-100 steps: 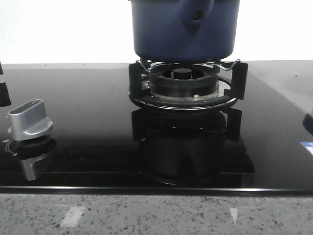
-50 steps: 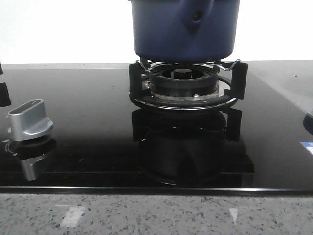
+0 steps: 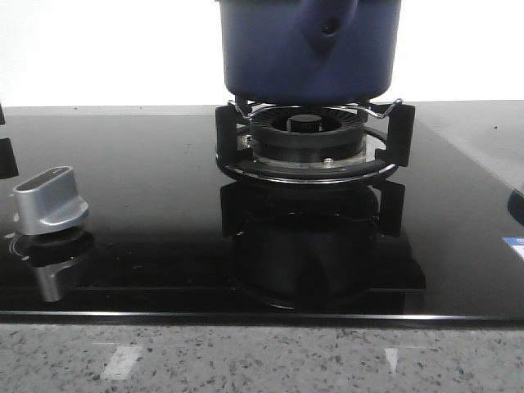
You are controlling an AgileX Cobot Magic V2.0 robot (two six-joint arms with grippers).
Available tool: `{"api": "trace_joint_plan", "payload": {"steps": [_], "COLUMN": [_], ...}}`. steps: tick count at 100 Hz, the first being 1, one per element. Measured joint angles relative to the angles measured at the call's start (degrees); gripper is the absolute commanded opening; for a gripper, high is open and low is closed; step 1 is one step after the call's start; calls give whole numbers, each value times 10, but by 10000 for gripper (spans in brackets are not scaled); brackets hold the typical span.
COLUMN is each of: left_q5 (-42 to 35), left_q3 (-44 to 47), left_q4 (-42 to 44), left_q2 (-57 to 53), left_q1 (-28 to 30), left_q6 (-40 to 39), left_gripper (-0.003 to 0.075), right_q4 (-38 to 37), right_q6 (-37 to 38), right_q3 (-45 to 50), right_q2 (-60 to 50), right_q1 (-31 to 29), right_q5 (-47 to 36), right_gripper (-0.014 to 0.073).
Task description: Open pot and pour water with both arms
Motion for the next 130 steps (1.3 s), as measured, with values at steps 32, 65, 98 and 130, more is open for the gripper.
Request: {"api": "trace_joint_plan", "payload": {"steps": [32, 65, 98, 130], "left_q5": [-3, -11, -11, -13], "left_q3": [0, 0, 0, 0], "left_q4": [0, 0, -10, -12], "left_q2": [0, 0, 0, 0], "left_q1": [0, 0, 0, 0], "left_q6": [0, 0, 0, 0], "left_gripper": [-20, -20, -20, -20], "right_q4": [0, 0, 13, 25], "right_q6": [0, 0, 0, 0], "right_q3": [0, 0, 0, 0], "right_q2": [0, 0, 0, 0], "right_q1": [0, 0, 0, 0], "right_q5": [-28, -77, -85, -100], "right_gripper": [-74, -74, -74, -74]}}
